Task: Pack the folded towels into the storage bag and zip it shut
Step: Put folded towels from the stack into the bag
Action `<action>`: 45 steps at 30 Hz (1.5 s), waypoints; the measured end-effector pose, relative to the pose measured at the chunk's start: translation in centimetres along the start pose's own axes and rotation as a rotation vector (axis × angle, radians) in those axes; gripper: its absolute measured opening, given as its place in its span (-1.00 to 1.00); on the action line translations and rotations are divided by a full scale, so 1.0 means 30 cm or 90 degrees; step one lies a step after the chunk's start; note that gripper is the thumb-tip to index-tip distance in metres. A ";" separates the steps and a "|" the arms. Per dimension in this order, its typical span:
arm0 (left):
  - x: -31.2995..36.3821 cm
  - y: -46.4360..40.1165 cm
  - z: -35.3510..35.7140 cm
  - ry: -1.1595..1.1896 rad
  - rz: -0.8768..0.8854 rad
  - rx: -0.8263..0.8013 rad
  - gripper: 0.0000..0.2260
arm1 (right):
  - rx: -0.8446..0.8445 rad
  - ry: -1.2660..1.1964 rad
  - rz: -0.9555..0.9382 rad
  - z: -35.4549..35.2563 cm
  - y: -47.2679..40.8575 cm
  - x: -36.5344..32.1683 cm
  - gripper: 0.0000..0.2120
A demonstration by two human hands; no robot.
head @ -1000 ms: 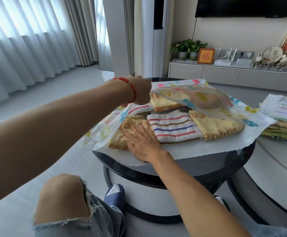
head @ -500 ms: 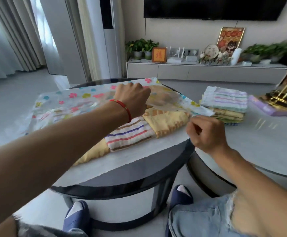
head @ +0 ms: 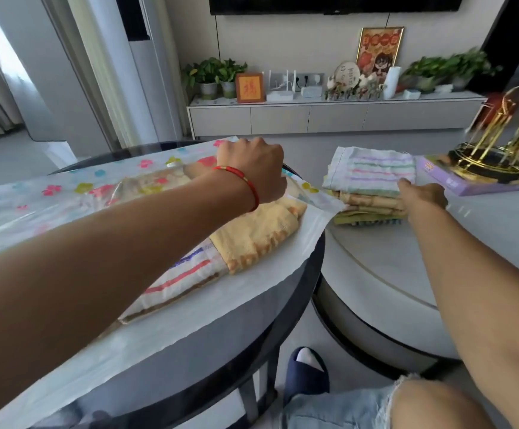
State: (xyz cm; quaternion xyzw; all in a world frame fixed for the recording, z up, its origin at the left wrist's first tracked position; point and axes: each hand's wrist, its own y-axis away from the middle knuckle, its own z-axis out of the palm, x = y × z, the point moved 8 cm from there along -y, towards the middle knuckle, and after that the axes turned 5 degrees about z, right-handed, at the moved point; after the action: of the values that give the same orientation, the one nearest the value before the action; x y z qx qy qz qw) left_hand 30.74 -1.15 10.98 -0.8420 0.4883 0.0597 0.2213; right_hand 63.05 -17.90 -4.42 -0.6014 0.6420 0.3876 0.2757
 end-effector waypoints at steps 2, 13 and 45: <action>-0.011 -0.014 -0.004 0.002 -0.006 0.009 -0.68 | -0.020 -0.057 0.019 0.012 -0.027 -0.006 -0.22; -0.053 0.056 -0.045 0.051 -0.046 0.024 -0.77 | -0.433 -0.614 -0.088 -0.121 0.276 -0.218 -0.69; -0.248 0.165 -0.091 0.064 -0.108 -0.071 -0.55 | -0.270 -0.220 -0.121 0.404 1.003 -0.119 -0.56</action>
State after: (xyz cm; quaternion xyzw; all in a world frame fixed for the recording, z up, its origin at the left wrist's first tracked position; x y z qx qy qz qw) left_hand 22.37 1.48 14.23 -0.8932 0.4220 0.0256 0.1532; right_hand 32.48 -6.56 -3.14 -0.6284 0.4309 0.5819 0.2844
